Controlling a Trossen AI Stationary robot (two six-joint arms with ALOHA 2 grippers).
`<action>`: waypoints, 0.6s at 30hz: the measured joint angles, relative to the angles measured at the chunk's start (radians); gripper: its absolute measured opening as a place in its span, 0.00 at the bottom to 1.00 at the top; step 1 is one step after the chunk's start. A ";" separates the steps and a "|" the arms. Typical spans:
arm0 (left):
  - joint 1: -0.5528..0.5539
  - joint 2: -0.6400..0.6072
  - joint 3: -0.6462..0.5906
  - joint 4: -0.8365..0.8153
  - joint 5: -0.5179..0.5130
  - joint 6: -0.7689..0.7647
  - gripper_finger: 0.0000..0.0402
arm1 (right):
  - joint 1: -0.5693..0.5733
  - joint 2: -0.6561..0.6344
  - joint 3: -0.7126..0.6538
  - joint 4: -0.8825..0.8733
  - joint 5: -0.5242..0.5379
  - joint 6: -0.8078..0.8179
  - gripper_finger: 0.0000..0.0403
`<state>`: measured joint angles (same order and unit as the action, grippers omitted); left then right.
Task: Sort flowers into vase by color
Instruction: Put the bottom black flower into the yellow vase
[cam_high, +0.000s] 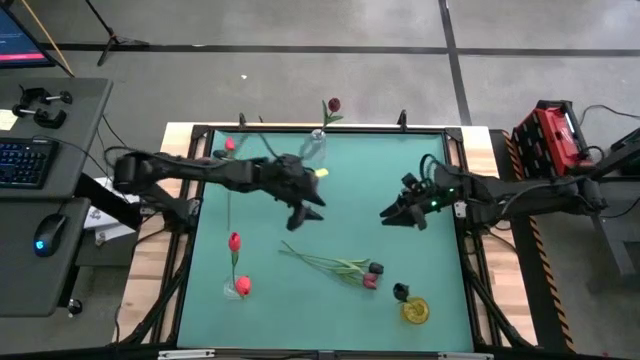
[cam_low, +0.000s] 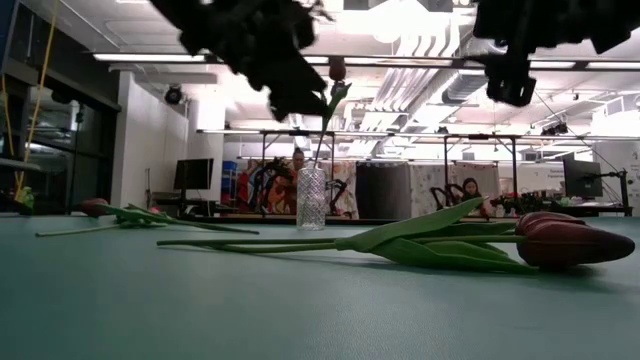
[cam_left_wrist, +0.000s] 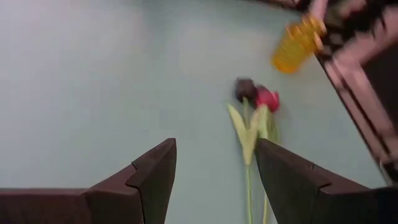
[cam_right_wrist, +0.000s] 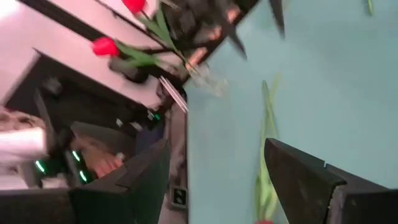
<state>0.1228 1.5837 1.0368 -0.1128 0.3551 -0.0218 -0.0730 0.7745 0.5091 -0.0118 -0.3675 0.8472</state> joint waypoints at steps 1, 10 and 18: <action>-0.018 0.040 0.026 -0.006 0.011 0.034 0.52 | -0.003 -0.018 0.000 0.011 0.000 0.013 0.62; -0.179 0.302 0.183 -0.015 -0.007 0.266 0.52 | -0.007 -0.167 0.000 0.028 0.008 0.069 0.62; -0.263 0.400 0.186 0.001 -0.143 0.270 0.52 | -0.007 -0.200 0.000 -0.033 0.012 -0.007 0.62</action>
<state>-0.1406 1.9836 1.2228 -0.1117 0.2125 0.2480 -0.0799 0.5740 0.5091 -0.0450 -0.3558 0.8399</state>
